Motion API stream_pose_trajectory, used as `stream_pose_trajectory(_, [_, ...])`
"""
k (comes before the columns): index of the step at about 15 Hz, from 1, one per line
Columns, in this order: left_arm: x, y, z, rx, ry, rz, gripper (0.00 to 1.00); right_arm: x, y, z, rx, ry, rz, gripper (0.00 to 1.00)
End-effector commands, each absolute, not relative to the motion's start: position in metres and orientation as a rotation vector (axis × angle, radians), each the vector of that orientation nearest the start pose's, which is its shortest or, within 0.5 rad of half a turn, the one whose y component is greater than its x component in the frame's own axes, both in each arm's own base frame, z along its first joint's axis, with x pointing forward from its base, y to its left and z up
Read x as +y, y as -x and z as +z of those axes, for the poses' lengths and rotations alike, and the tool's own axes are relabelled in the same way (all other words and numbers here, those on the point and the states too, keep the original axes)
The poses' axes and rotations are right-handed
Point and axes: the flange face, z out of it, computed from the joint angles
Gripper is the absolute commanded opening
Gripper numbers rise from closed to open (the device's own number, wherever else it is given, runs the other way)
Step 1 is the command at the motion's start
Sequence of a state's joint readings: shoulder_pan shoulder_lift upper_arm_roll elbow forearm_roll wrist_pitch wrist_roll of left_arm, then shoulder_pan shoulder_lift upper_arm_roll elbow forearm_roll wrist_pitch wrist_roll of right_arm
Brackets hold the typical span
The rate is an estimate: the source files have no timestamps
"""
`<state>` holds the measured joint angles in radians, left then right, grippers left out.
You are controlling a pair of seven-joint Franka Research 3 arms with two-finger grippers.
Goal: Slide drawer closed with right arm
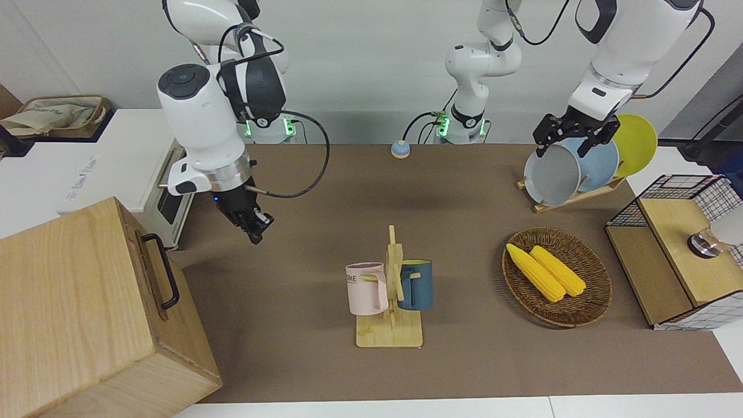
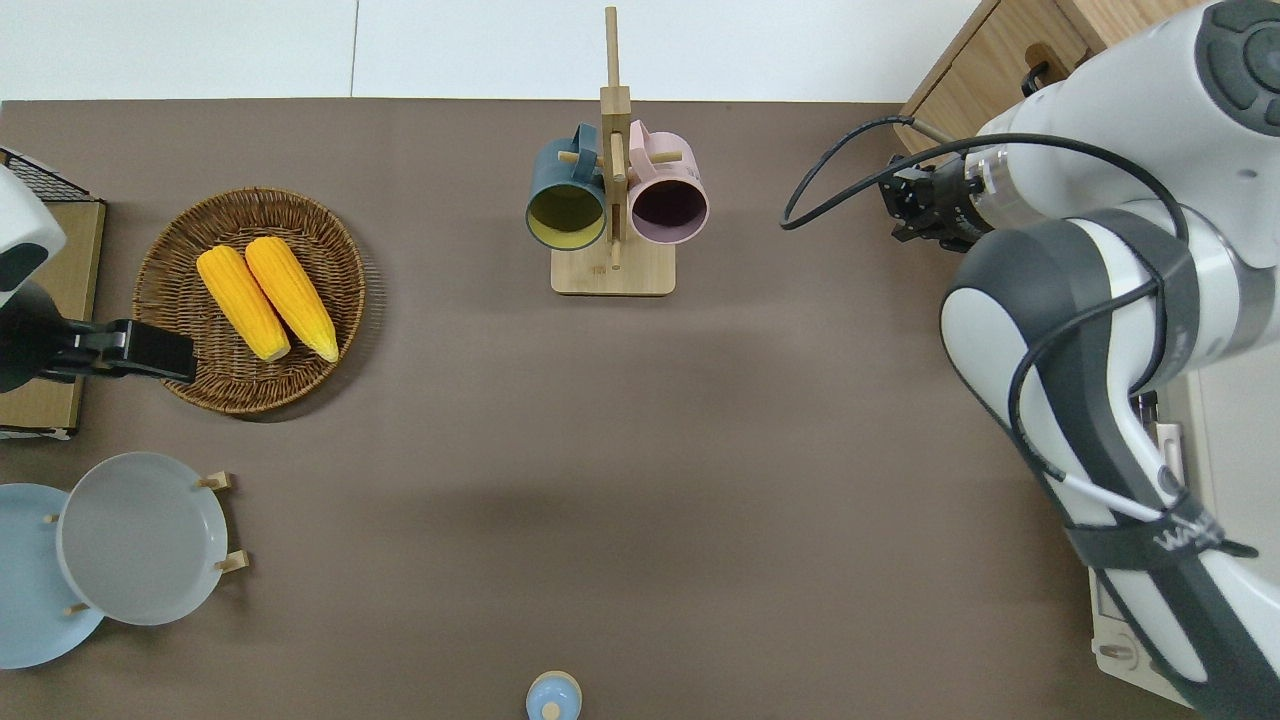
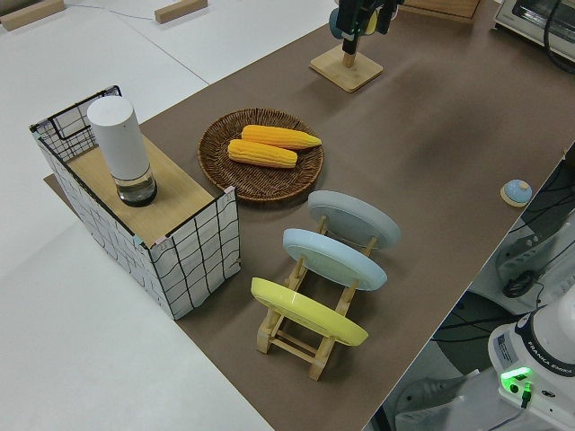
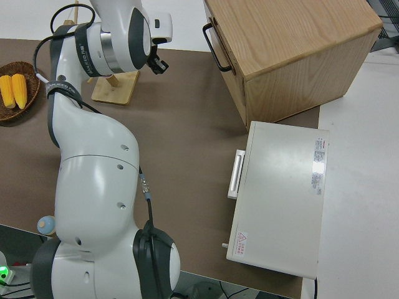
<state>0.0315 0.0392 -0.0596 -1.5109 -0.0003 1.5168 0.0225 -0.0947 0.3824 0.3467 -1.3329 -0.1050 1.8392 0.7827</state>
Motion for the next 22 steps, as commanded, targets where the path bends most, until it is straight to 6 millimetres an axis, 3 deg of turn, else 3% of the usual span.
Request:
stream_pose_trajectory(1, [-0.014,-0.563,0.629,0.097,3.126,0.062,0.99,0.123,-0.645,0.574,0.597,3.030,-0.163,0.000])
stream_pose_trajectory(5, [-0.014,-0.563,0.630,0.097,3.126,0.060,0.99,0.125,-0.612,0.602,0.311,3.126,-0.133,0.000])
stream_pose_trajectory(7, [-0.014,-0.563,0.630,0.097,3.126,0.060,0.99,0.122,-0.604,0.610,0.259,3.152,-0.115,0.000])
stream_pose_trajectory(13, [-0.014,-0.563,0.630,0.097,3.126,0.060,0.99,0.095,-0.593,0.605,-0.017,3.125,-0.055,0.000])
stream_pose_trajectory(16, [-0.014,-0.563,0.630,0.097,3.126,0.060,0.99,0.080,-0.596,0.604,-0.020,3.135,-0.048,0.027])
stream_pose_trajectory(17, [-0.014,-0.563,0.630,0.097,3.126,0.060,0.99,0.079,-0.597,0.605,-0.013,3.134,-0.050,0.247])
stream_pose_trajectory(19, [-0.014,-0.563,0.629,0.097,3.126,0.062,0.99,0.078,-0.599,0.604,-0.018,3.144,-0.052,0.540])
stream_pose_trajectory(20, [-0.014,-0.563,0.629,0.097,3.126,0.062,0.99,0.074,-0.600,0.603,-0.011,3.149,-0.051,0.809])
stream_pose_trajectory(21, [-0.014,-0.563,0.630,0.097,3.126,0.060,0.99,0.074,-0.600,0.603,-0.011,3.154,-0.052,0.982])
stream_pose_trajectory(22, [-0.014,-0.563,0.629,0.097,3.126,0.062,0.99,0.075,-0.600,0.604,-0.014,3.155,-0.057,0.981])
